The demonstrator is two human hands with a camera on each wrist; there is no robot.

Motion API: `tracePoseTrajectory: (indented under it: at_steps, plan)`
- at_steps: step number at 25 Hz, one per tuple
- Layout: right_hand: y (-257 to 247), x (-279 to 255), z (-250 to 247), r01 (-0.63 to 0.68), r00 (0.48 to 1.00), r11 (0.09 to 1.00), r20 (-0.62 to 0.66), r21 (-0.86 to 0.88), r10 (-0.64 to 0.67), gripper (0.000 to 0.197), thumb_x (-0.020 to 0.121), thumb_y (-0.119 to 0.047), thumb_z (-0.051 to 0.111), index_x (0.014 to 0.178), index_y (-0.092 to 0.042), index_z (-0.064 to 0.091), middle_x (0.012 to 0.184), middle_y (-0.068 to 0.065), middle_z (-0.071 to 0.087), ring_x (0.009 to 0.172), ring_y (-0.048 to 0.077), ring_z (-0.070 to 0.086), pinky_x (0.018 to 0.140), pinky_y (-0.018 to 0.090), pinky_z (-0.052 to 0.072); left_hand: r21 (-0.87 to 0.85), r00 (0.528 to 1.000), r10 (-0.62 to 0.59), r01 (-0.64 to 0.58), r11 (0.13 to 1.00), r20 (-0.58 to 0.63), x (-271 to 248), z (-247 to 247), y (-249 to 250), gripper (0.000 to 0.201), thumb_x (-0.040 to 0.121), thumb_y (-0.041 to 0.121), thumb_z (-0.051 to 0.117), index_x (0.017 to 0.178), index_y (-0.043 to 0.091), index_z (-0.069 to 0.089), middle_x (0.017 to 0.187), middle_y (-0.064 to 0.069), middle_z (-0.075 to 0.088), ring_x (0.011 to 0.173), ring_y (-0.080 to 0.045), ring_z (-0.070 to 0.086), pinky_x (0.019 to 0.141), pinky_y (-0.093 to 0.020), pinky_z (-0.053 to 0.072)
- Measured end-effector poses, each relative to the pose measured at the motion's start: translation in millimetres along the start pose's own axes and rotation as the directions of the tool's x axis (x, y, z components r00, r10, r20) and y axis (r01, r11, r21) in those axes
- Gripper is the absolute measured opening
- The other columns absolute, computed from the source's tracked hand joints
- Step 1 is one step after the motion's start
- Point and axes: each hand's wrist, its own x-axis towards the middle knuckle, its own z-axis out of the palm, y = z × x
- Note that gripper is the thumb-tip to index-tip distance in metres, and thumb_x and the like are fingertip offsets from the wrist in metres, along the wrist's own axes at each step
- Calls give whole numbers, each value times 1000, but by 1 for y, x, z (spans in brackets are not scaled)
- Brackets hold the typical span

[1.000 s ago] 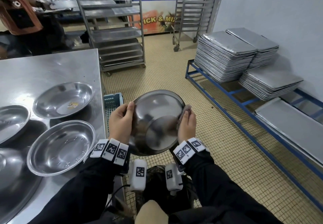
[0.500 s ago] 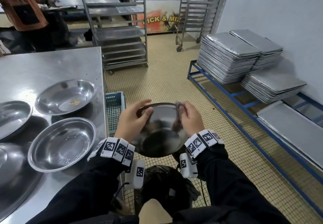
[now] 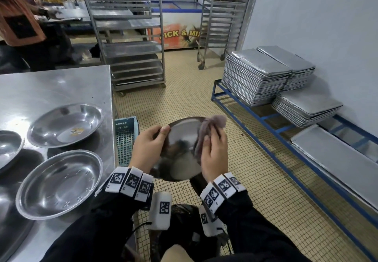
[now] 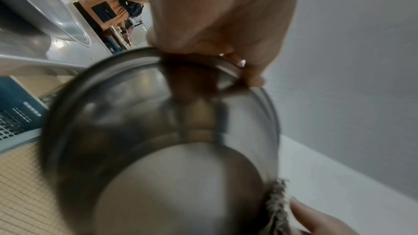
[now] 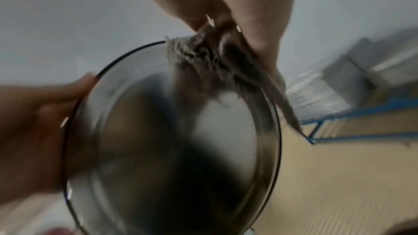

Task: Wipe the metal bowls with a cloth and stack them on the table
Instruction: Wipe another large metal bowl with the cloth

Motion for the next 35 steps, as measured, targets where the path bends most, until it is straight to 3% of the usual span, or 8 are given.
tracePoseTrajectory:
  at_steps: [3, 5, 7, 11, 15, 20, 28, 35]
  plan:
    - [3, 19, -22, -649, 760, 671, 277, 358, 588, 62, 97, -55, 24, 131, -9, 46, 128, 12, 52, 120, 30, 50, 97, 34, 42, 48, 992, 121, -122, 991, 21, -1, -3, -2, 48, 89, 57, 52, 79, 13, 67, 73, -10, 66, 73, -27, 65, 67, -41, 57]
    - [5, 30, -41, -781, 559, 191, 529, 594, 639, 70, 91, -64, 32, 119, -2, 47, 122, 26, 55, 114, 42, 53, 99, 54, 43, 59, 964, 267, -267, 962, 14, -5, -7, -7, 63, 85, 69, 46, 70, 11, 67, 63, -7, 62, 70, -22, 60, 65, -35, 50]
    - [5, 34, -53, -785, 512, 42, 608, 619, 607, 45, 91, -37, 55, 116, -1, 48, 116, 30, 55, 106, 46, 57, 89, 59, 48, 138, 921, 389, -383, 914, -19, -6, -9, -15, 59, 86, 64, 47, 65, 13, 68, 68, 2, 62, 83, -16, 54, 80, -44, 46]
    - [0, 31, -46, -775, 595, 277, 507, 568, 624, 40, 80, 7, 51, 119, -1, 49, 109, 21, 56, 94, 34, 61, 65, 38, 57, 198, 951, 284, -257, 946, -125, -2, -6, -23, 24, 77, 38, 58, 95, 23, 56, 128, 6, 40, 127, -18, 33, 107, -54, 31]
    - [-4, 20, -33, -691, 693, 401, 394, 601, 604, 20, 85, 2, 54, 104, -4, 54, 106, 17, 61, 93, 30, 64, 66, 34, 57, -361, 999, -49, 44, 932, -5, 4, -8, -22, 71, 81, 14, 61, 141, 26, 26, 131, -7, 48, 115, -16, 58, 102, -43, 46]
    - [9, 21, -23, -609, 793, 675, 310, 416, 525, 19, 91, -29, 58, 103, -14, 57, 102, 8, 67, 94, 22, 66, 86, 41, 55, -378, 967, -218, 253, 891, 133, -2, -11, -11, 23, 97, 12, 49, 118, 21, 50, 95, -7, 66, 75, -18, 70, 61, -34, 57]
    - [43, 5, -10, -467, 864, 880, 250, 81, 436, 46, 98, -52, 24, 99, -18, 55, 94, 1, 63, 87, 19, 63, 71, 28, 49, -211, 979, -197, 182, 960, -49, 7, -38, -24, 25, 101, 21, 46, 125, 21, 51, 102, -4, 65, 91, -21, 64, 74, -32, 51]
    - [21, 21, 9, 318, 899, 947, 331, -45, -286, 30, 92, -18, 59, 119, -8, 63, 123, 4, 49, 107, 10, 49, 95, 13, 40, 58, 984, -125, 119, 991, 130, 2, -53, -26, 14, 100, 32, 48, 107, 32, 60, 88, -4, 71, 75, -23, 70, 64, -31, 58]
